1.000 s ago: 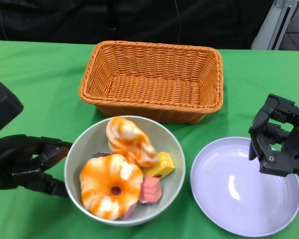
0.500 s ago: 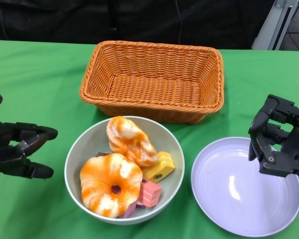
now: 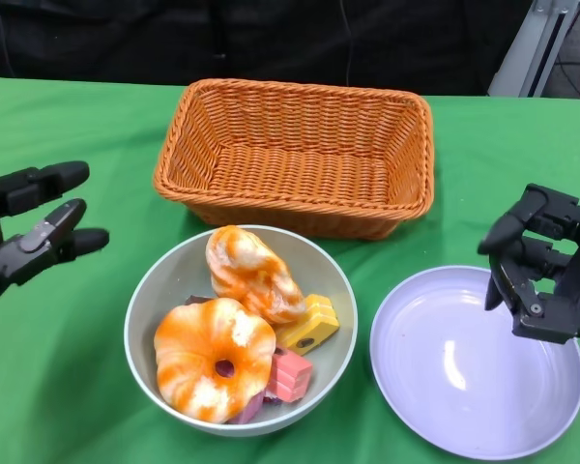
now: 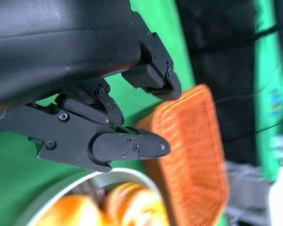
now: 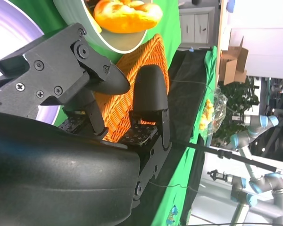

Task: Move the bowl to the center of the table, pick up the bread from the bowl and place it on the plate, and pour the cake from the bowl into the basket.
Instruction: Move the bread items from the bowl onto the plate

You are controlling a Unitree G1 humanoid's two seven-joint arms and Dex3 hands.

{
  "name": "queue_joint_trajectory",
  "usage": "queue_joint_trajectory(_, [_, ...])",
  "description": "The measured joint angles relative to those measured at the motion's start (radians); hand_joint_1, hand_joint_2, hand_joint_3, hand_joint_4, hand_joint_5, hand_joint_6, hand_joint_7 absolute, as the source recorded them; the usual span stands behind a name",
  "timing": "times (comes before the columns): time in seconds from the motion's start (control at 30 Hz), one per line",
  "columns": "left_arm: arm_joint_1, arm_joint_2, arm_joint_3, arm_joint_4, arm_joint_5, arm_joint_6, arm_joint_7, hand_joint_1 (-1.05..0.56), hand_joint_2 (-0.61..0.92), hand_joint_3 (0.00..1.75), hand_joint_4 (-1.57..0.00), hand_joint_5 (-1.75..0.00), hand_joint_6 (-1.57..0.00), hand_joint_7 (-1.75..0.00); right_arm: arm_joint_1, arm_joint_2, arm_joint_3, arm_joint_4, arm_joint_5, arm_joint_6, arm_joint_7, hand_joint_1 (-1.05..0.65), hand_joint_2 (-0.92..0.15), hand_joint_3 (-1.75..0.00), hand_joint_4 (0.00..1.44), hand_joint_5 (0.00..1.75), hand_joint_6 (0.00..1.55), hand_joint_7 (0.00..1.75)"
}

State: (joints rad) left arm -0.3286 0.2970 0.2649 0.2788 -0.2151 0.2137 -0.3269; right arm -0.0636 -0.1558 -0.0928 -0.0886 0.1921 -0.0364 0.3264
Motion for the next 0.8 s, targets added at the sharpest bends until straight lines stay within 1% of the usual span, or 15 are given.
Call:
queue_joint_trajectory(0.07, [0.000, -0.030, 0.005, 0.028, 0.000, -0.076, 0.019, -0.26, 0.92, 0.24, -1.04, -0.25, -0.89, -0.14, 0.001, -0.008, 0.001, -0.029, 0.000, 0.006, 0.008, -0.13, -0.66, -0.75, 0.70, 1.23, 0.70, 0.87])
queue_joint_trajectory(0.1, [-0.001, -0.042, 0.009, 0.048, 0.000, -0.122, 0.024, -0.21, 0.92, 0.25, -1.06, -0.27, -0.97, -0.17, 0.001, -0.012, 0.004, -0.047, 0.000, 0.015, 0.013, -0.16, -0.72, -0.62, 0.66, 1.17, 0.68, 0.81])
queue_joint_trajectory(0.17, [-0.002, -0.058, 0.017, 0.085, 0.001, -0.201, 0.038, -0.18, 0.92, 0.25, -1.07, -0.29, -1.02, -0.18, 0.002, -0.019, 0.015, -0.075, 0.000, 0.031, 0.023, -0.17, -0.77, -0.53, 0.64, 1.14, 0.67, 0.77])
queue_joint_trajectory(0.2, [-0.003, -0.063, 0.019, 0.104, 0.001, -0.233, 0.040, -0.17, 0.92, 0.26, -1.04, -0.44, -1.07, -0.21, 0.001, -0.024, 0.023, -0.084, -0.002, 0.035, 0.030, -0.21, -0.82, -0.42, 0.62, 1.08, 0.65, 0.74])
queue_joint_trajectory(0.23, [-0.004, -0.067, 0.020, 0.126, 0.002, -0.273, 0.040, -0.15, 0.92, 0.27, -0.95, -0.71, -1.11, -0.26, 0.002, -0.033, 0.031, -0.092, -0.008, 0.038, 0.040, -0.28, -0.88, -0.28, 0.60, 1.02, 0.62, 0.70])
queue_joint_trajectory(0.3, [-0.006, -0.070, 0.022, 0.166, 0.001, -0.338, 0.039, -0.14, 0.92, 0.28, -0.87, -0.99, -1.10, -0.42, 0.001, -0.059, 0.048, -0.118, -0.029, 0.041, 0.056, -0.36, -0.91, -0.19, 0.60, 0.92, 0.60, 0.64])
queue_joint_trajectory(0.33, [-0.008, -0.070, 0.022, 0.185, 0.000, -0.365, 0.037, -0.14, 0.92, 0.29, -0.86, -1.06, -1.08, -0.49, 0.001, -0.070, 0.058, -0.131, -0.039, 0.043, 0.063, -0.38, -0.92, -0.18, 0.60, 0.89, 0.59, 0.62])
queue_joint_trajectory(0.37, [-0.012, -0.070, 0.023, 0.204, -0.001, -0.389, 0.033, -0.14, 0.92, 0.31, -0.86, -1.16, -1.04, -0.63, 0.001, -0.078, 0.068, -0.145, -0.047, 0.053, 0.068, -0.42, -0.92, -0.16, 0.60, 0.81, 0.57, 0.57])
queue_joint_trajectory(0.4, [-0.014, -0.070, 0.023, 0.219, -0.002, -0.411, 0.029, -0.14, 0.92, 0.32, -0.86, -1.22, -1.01, -0.72, 0.000, -0.086, 0.076, -0.160, -0.048, 0.063, 0.074, -0.44, -0.92, -0.15, 0.59, 0.77, 0.56, 0.54])
queue_joint_trajectory(0.5, [-0.024, -0.070, 0.023, 0.258, -0.007, -0.452, 0.017, -0.14, 0.91, 0.36, -0.84, -1.33, -0.95, -0.88, -0.001, -0.100, 0.103, -0.200, -0.052, 0.098, 0.084, -0.48, -0.92, -0.13, 0.56, 0.68, 0.52, 0.47])
queue_joint_trajectory(0.53, [-0.031, -0.070, 0.023, 0.269, -0.008, -0.460, 0.017, -0.14, 0.90, 0.37, -0.84, -1.35, -0.95, -0.89, -0.002, -0.102, 0.111, -0.214, -0.055, 0.111, 0.086, -0.49, -0.92, -0.12, 0.56, 0.67, 0.52, 0.46])
queue_joint_trajectory(0.6, [-0.042, -0.069, 0.025, 0.286, -0.009, -0.480, 0.017, -0.14, 0.88, 0.41, -0.84, -1.39, -0.91, -0.98, -0.005, -0.119, 0.133, -0.261, -0.079, 0.151, 0.089, -0.56, -0.92, -0.13, 0.53, 0.59, 0.50, 0.39])
queue_joint_trajectory(0.63, [-0.047, -0.069, 0.026, 0.294, -0.009, -0.489, 0.017, -0.13, 0.88, 0.44, -0.83, -1.41, -0.89, -1.01, -0.008, -0.129, 0.148, -0.287, -0.089, 0.176, 0.092, -0.59, -0.92, -0.12, 0.52, 0.52, 0.51, 0.31])
queue_joint_trajectory(0.73, [-0.054, -0.068, 0.030, 0.320, -0.010, -0.514, 0.017, -0.13, 0.86, 0.47, -0.82, -1.44, -0.86, -1.05, -0.018, -0.146, 0.188, -0.381, -0.140, 0.274, 0.089, -0.66, -0.92, -0.10, 0.54, 0.36, 0.54, 0.16])
queue_joint_trajectory(0.8, [-0.056, -0.067, 0.031, 0.334, -0.010, -0.526, 0.017, -0.12, 0.85, 0.48, -0.82, -1.44, -0.86, -1.07, -0.025, -0.150, 0.214, -0.434, -0.174, 0.326, 0.080, -0.67, -0.92, -0.10, 0.55, 0.33, 0.54, 0.13])
